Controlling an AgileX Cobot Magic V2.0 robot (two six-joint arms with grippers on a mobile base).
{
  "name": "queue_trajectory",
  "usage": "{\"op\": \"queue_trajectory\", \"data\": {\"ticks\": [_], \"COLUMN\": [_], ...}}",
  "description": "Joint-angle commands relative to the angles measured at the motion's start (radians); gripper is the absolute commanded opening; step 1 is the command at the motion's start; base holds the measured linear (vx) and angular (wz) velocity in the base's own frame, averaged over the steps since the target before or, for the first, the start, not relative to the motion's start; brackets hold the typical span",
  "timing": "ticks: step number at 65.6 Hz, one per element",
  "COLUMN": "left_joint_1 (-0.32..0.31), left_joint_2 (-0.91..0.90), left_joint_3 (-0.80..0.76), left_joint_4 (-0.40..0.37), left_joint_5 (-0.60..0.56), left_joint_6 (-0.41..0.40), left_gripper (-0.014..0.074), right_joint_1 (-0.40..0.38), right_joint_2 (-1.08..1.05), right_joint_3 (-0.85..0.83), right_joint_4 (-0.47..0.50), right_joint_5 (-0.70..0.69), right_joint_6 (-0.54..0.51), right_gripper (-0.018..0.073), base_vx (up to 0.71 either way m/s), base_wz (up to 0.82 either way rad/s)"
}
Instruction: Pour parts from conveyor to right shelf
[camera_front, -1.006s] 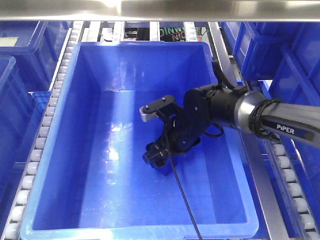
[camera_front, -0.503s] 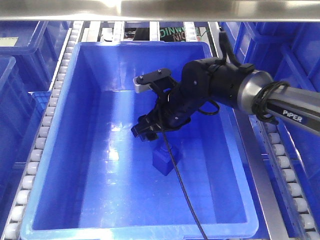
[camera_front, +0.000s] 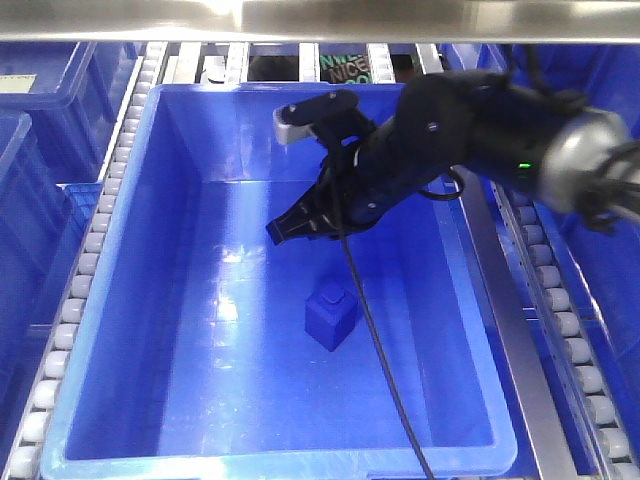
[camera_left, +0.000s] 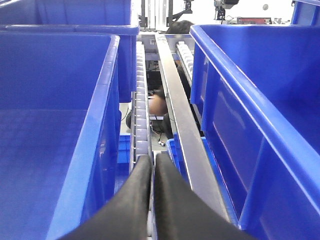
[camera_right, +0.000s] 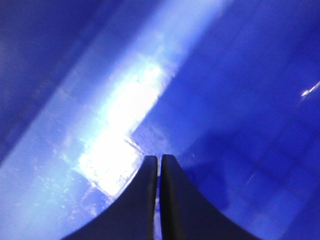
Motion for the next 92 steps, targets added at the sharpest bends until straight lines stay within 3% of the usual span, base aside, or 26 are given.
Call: {"op": "queue_trajectory", "data": {"ticks": [1, 24, 40, 53, 63, 92], "left_joint_1": [-0.005, -0.005, -0.005, -0.005, -0.005, -0.005], "left_joint_2": [0.016, 0.016, 0.016, 0.016, 0.016, 0.016], "left_joint_3": [-0.020, -0.020, -0.020, -0.020, -0.020, -0.020], "left_joint_4": [-0.008, -0.008, -0.008, -0.008, -0.008, -0.008], "left_joint_5": [-0.079, -0.079, -0.079, -0.079, -0.079, -0.079], "left_joint_6": [-0.008, -0.008, -0.008, -0.008, -0.008, -0.008], "left_gripper": [-0.0006, -0.0006, -0.0006, -0.0006, -0.0006, -0.0006], "right_joint_1": [-0.001, -0.001, -0.001, -0.001, -0.001, -0.001], "right_joint_2": [-0.092, -0.348, -0.582, -0.811, -0.960, -1.201], "right_joint_3": [0.029, 0.483, 0.710, 0.812, 0.825, 0.825], "right_joint_4": [0.029, 0.106, 0.112, 0.156, 0.159, 0.158], "right_joint_5": [-0.071, -0.373, -0.455, -0.437, -0.349, -0.236], "right_joint_6": [-0.035, -0.071, -0.067, -0.065, -0.061, -0.061], "right_gripper": [-0.0008, -0.0008, -0.0008, -0.0008, -0.0008, -0.0008], "base_vx": [0.00, 0.00, 0.00, 0.00, 0.00, 0.00], "base_wz": [0.00, 0.00, 0.00, 0.00, 0.00, 0.00]}}
